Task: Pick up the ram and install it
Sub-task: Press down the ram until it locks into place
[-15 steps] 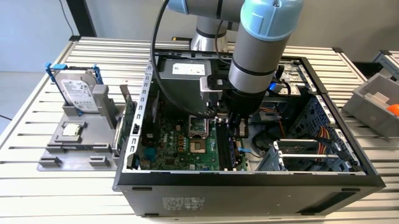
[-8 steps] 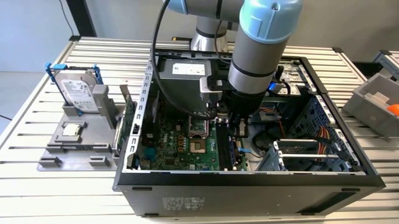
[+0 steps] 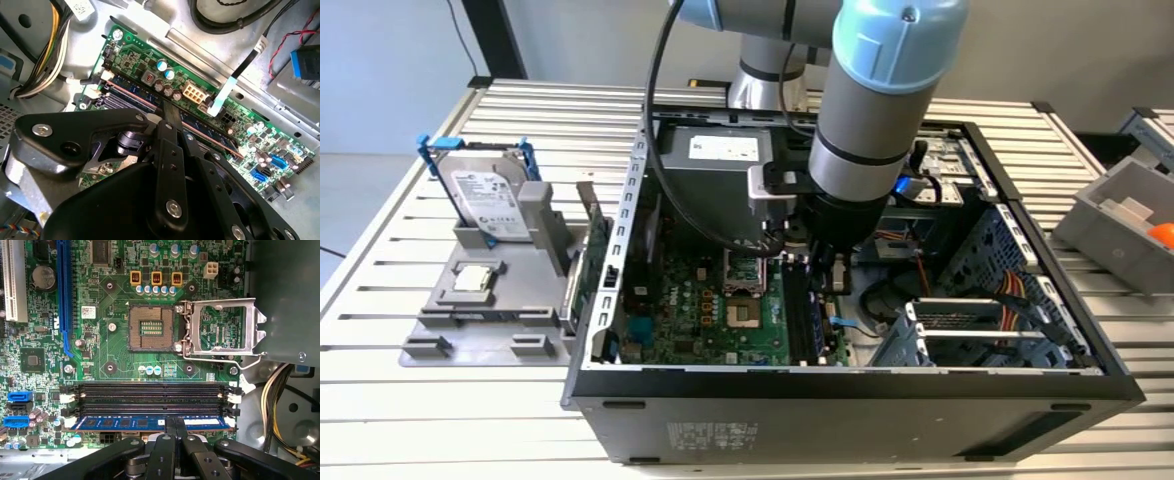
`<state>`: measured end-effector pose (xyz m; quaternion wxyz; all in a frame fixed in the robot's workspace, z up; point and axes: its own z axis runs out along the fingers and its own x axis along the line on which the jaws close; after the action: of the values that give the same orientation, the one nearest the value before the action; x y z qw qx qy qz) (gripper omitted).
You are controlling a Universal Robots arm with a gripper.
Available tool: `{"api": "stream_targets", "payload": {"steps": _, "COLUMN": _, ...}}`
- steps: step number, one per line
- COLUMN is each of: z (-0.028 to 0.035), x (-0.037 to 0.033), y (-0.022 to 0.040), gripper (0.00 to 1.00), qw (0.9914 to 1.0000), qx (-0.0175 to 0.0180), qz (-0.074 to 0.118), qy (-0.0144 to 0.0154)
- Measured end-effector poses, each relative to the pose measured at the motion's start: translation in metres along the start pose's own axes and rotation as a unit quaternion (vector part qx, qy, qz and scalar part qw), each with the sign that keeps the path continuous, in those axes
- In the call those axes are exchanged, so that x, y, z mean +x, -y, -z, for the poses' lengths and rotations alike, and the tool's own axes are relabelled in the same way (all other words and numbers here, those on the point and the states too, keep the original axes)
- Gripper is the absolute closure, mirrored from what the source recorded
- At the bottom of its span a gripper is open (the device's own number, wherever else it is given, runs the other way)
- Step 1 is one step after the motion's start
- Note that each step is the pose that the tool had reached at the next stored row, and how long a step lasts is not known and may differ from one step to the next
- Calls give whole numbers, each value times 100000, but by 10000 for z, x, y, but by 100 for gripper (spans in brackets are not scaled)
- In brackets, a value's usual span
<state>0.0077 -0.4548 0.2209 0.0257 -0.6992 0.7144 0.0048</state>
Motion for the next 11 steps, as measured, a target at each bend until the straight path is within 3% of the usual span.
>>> {"api": "stream_targets", "payload": {"steps": 1, "z": 36, "x": -5, "y": 3, "gripper": 100, "qw": 100000, "qx": 57, "qz": 3, "qy": 168}}
{"api": "stream_targets", "payload": {"steps": 3, "z": 121, "x": -5, "y": 3, "gripper": 100, "qw": 100000, "qx": 19, "qz": -2, "qy": 66}}
{"api": "stream_targets", "payload": {"steps": 8, "z": 134, "x": -3, "y": 5, "gripper": 100, "qw": 100000, "qx": -2, "qz": -7, "qy": 72}}
{"api": "stream_targets", "payload": {"steps": 11, "z": 215, "x": -6, "y": 8, "gripper": 100, "qw": 100000, "qx": -157, "qz": -13, "qy": 51}}
